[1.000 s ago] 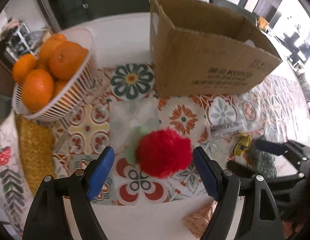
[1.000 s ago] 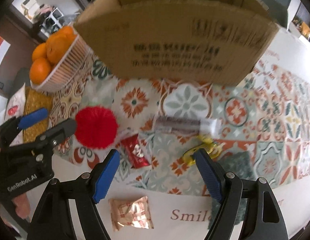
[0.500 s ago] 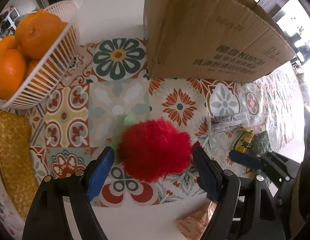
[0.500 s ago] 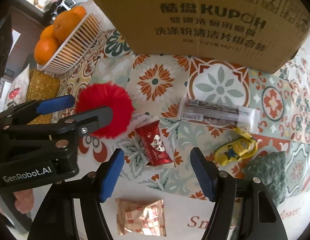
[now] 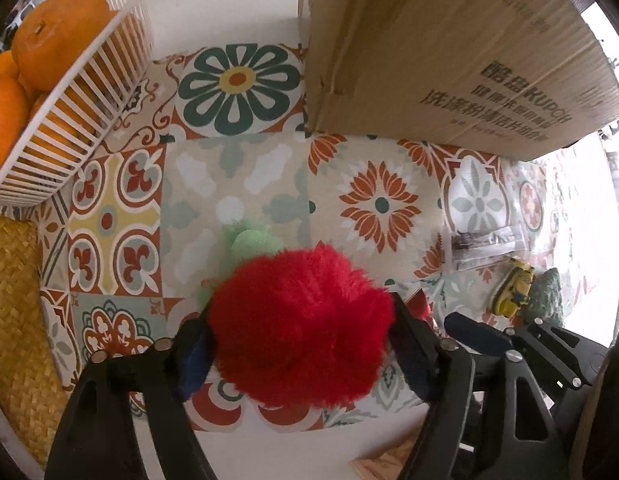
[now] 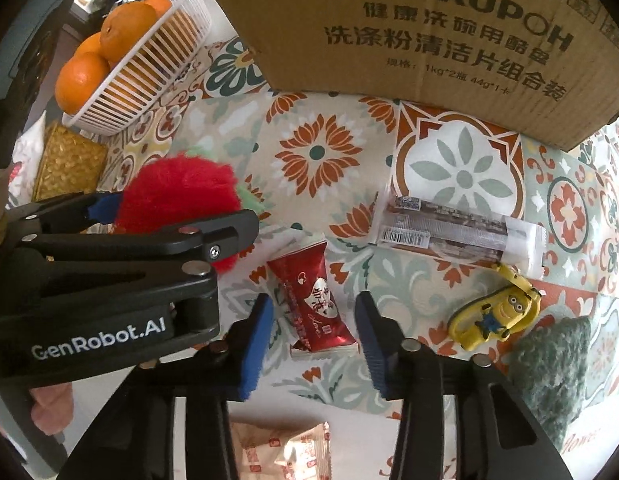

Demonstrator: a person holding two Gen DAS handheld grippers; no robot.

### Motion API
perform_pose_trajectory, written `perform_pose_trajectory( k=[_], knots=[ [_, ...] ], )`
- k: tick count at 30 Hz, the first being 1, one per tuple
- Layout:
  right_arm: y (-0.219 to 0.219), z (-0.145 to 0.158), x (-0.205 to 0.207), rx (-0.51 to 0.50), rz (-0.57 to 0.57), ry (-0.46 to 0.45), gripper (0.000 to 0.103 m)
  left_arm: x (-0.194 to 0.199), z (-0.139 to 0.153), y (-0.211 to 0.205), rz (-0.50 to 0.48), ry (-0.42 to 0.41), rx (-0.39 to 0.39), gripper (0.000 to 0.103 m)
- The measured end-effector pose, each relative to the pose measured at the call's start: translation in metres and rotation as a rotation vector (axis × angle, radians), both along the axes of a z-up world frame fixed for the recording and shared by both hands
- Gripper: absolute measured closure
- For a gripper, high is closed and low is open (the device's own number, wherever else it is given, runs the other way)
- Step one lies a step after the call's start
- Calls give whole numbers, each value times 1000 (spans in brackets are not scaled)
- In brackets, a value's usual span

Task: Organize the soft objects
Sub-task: 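Close the left tool on the red pompom while the right tool grips the red snack packet, then lift and carry the pompom and snack packet over the cardboard box with both tools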

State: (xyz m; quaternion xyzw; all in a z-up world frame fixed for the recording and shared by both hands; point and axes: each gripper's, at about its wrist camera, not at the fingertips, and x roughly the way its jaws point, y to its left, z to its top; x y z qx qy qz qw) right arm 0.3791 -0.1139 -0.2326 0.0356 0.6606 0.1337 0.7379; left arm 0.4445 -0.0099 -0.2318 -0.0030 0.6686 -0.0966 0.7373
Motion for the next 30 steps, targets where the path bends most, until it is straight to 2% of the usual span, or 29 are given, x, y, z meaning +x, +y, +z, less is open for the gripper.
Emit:
perform_pose_trajectory(
  k=[4, 9, 13, 20, 30],
  knots=[
    [0, -1, -1, 4, -8, 1, 75, 1, -10, -1, 2, 1, 3, 44],
    [-3, -1, 0, 25, -21, 0, 77, -2, -19, 5, -20, -16, 11, 62],
    [-7, 1, -2, 35, -31, -7, 78, -10, -18, 10, -40, -35, -3, 65],
    [-18, 8, -9, 48, -48, -22, 78, -34, 6, 14, -61, -91, -24, 66],
    [-36, 40, -22, 62, -74, -100, 78, -62, 38, 20, -49, -175, -27, 66]
  ],
)
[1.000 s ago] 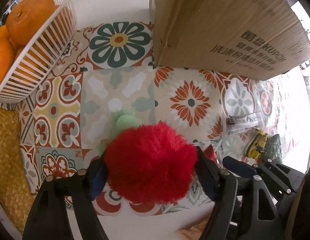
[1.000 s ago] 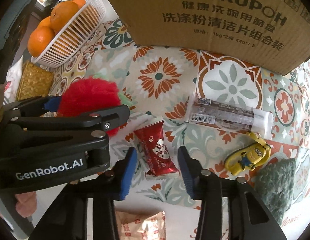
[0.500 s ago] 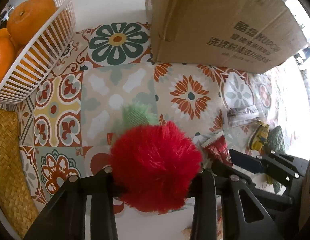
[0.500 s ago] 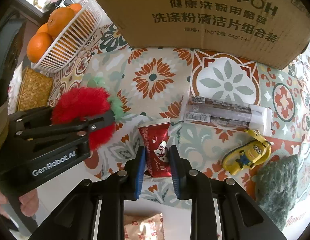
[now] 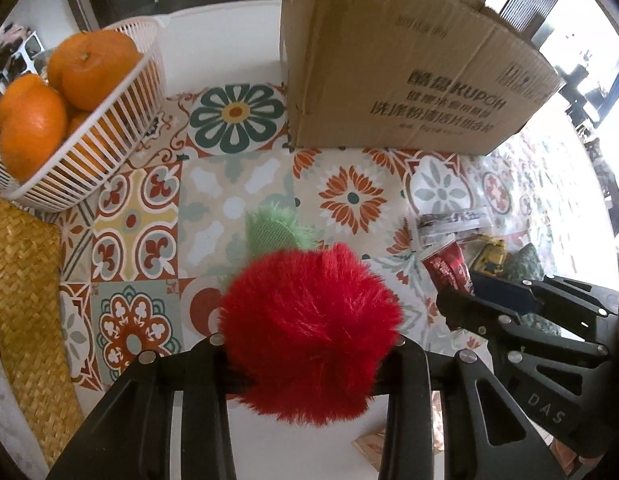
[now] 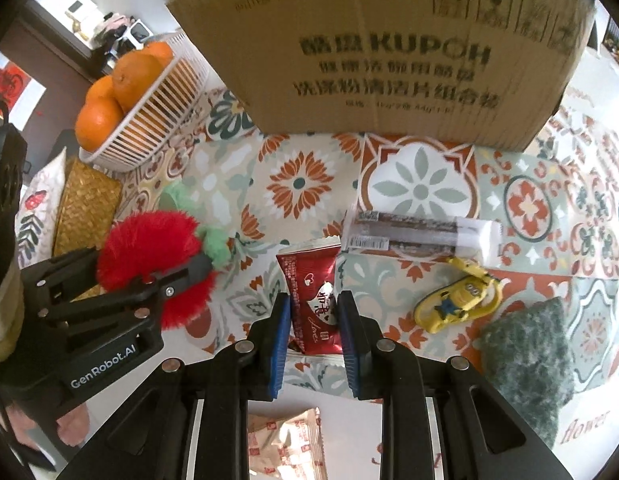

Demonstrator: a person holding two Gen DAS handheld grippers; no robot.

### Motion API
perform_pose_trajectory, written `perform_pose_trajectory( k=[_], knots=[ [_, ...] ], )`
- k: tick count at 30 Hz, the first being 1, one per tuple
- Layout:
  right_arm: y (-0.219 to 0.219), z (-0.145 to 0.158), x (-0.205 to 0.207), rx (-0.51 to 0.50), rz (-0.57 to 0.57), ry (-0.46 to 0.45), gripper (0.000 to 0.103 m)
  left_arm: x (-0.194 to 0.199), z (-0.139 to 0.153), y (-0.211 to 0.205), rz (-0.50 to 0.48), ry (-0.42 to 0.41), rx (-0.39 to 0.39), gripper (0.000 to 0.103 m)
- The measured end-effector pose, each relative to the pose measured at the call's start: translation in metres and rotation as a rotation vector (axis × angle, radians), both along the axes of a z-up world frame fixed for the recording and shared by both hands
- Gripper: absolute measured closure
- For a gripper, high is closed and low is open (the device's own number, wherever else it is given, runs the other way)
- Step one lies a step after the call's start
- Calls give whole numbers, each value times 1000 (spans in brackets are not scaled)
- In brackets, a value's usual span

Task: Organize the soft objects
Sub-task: 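Lift and carry the pompom and snack packet over the cardboard box with both tools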

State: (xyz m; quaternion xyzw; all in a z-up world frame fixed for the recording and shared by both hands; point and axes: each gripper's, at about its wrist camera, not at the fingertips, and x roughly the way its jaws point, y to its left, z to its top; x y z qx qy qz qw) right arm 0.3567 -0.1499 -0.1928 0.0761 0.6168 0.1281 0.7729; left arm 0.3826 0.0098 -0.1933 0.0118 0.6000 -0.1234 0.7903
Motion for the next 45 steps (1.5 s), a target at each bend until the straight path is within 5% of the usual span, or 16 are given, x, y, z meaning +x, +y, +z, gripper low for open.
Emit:
perform_pose_trajectory(
  k=[22, 45],
  knots=[
    [-19, 97, -12, 7, -46, -245, 78, -16, 106, -20, 10, -234, -78, 66],
    [-44, 176, -1, 33, -90, -447, 78, 3, 185, -44, -26, -420, -121, 66]
  ],
)
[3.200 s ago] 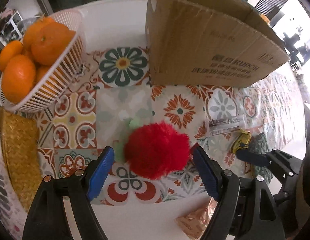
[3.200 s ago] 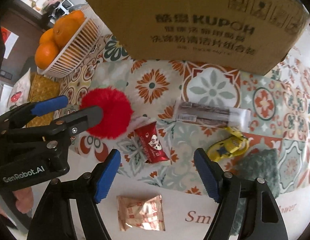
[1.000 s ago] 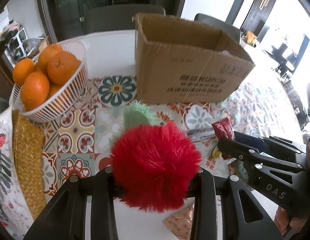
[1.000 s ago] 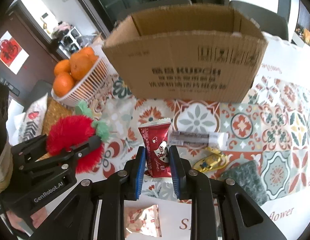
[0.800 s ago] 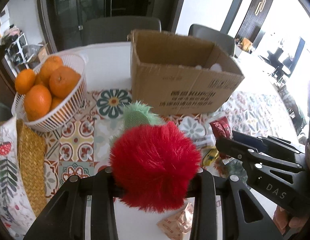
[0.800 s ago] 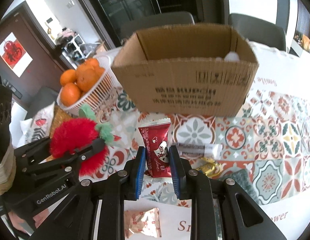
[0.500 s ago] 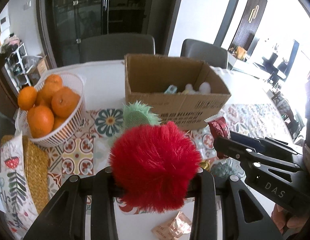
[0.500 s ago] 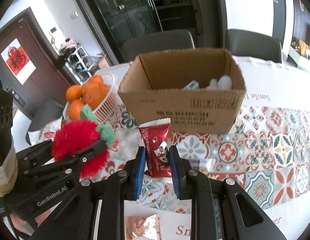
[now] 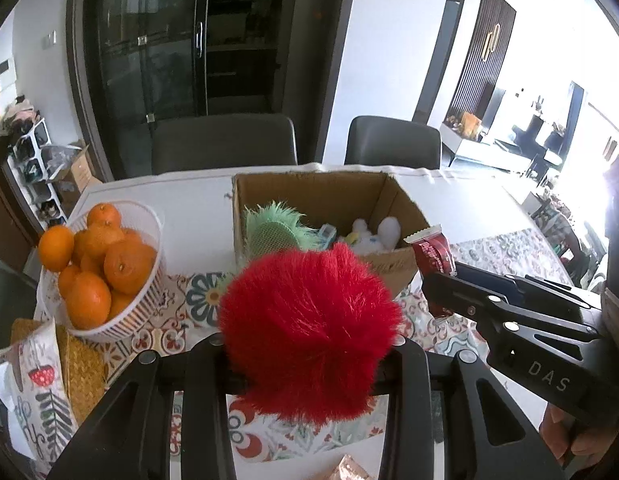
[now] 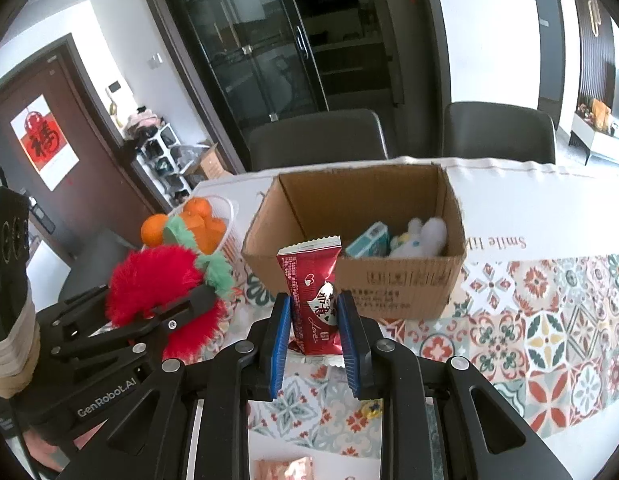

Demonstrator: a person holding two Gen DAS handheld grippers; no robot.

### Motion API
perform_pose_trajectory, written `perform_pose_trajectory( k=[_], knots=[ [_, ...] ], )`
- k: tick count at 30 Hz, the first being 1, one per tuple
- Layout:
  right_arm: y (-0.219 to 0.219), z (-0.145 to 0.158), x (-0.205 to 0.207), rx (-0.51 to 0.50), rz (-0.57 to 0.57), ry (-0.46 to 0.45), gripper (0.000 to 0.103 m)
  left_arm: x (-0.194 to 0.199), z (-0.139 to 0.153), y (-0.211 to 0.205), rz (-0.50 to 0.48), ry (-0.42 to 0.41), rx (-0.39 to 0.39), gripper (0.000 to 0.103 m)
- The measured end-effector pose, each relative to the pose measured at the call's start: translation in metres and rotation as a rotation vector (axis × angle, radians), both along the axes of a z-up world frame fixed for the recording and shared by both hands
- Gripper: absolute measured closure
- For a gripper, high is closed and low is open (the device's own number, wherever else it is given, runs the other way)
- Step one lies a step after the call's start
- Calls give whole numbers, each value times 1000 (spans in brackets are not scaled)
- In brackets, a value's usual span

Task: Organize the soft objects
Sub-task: 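Lift and carry the pompom and snack packet over the cardboard box with both tools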

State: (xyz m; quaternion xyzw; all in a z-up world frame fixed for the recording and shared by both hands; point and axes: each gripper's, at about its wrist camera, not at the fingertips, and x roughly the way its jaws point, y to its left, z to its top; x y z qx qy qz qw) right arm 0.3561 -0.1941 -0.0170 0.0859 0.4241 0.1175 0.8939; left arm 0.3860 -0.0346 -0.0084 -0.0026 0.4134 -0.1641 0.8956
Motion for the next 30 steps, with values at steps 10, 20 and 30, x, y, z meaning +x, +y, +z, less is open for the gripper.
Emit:
perform_pose_trajectory(
  k=[10, 20, 30],
  knots=[
    [-11, 15, 21, 23, -9, -32, 78, 25, 12, -10, -5, -33, -1, 66],
    [-18, 17, 57, 17, -13, -35, 78, 60, 10, -19, -8, -8, -9, 66],
    [-25, 6, 93, 6, -14, -2, 78, 96, -7, -29, -10, 42, -3, 66]
  ],
)
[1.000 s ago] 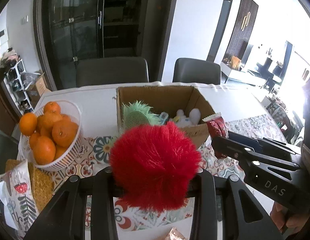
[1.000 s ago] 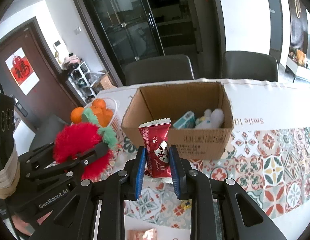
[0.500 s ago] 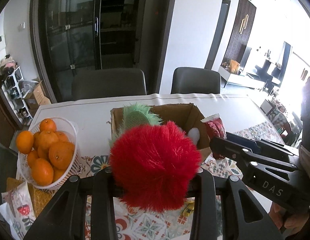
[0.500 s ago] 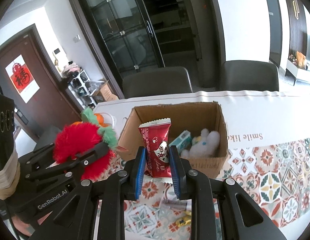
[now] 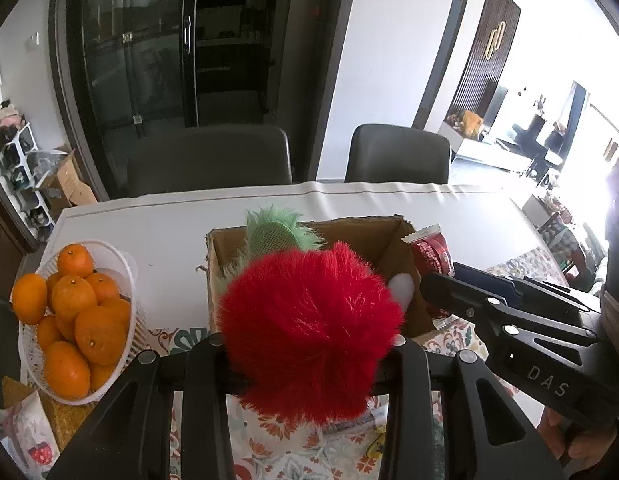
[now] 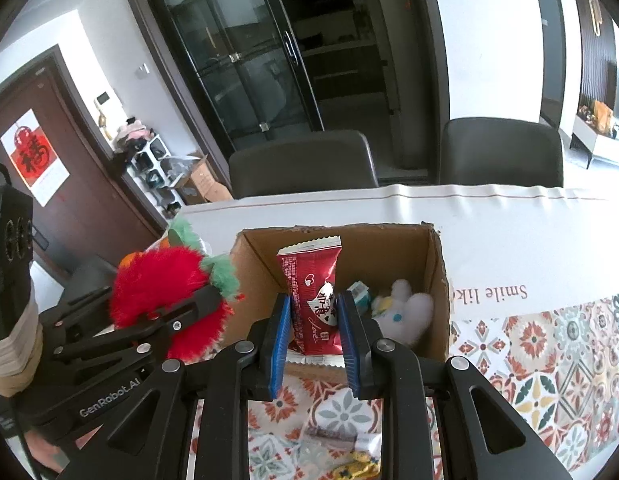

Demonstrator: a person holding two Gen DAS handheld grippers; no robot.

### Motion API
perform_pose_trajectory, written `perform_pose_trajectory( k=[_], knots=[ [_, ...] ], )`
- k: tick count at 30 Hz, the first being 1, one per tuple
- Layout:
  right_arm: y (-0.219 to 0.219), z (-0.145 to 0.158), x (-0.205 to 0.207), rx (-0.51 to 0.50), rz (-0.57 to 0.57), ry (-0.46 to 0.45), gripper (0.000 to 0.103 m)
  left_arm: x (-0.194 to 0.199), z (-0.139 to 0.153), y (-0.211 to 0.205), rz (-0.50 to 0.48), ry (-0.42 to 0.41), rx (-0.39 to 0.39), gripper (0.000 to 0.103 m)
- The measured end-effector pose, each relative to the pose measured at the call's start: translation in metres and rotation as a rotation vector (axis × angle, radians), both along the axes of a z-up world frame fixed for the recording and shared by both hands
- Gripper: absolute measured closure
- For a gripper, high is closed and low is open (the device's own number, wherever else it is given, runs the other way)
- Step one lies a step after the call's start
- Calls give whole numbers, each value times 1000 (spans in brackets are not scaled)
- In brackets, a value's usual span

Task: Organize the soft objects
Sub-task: 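Lift and carry the pompom and snack packet over the cardboard box with both tools, then open both tools to drop the pompom and snack packet into the box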

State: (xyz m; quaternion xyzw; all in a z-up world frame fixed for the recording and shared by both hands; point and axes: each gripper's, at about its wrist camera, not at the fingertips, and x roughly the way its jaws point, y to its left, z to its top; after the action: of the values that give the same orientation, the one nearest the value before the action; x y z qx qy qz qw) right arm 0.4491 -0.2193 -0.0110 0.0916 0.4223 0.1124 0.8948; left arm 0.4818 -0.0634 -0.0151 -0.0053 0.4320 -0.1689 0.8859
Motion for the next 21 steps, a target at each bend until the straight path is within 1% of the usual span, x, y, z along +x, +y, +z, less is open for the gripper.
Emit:
perform_pose_trajectory(
  k=[6, 13, 16, 19, 21],
  knots=[
    [-4, -18, 21, -4, -3, 54, 78, 19, -14, -7, -2, 30, 35, 66],
    [-8, -45, 42, -10, -13, 128, 78, 41, -38, -15, -9, 85, 85, 65],
    [-11, -57, 48, -13, -18, 157, 78, 46, -46, -18, -14, 107, 99, 64],
    [-14, -66, 53, -9, -24, 181, 77, 49, -53, -20, -6, 127, 109, 58],
    [-16, -70, 55, -13, -32, 191, 70, 51, -57, -20, -3, 145, 108, 44]
  ],
)
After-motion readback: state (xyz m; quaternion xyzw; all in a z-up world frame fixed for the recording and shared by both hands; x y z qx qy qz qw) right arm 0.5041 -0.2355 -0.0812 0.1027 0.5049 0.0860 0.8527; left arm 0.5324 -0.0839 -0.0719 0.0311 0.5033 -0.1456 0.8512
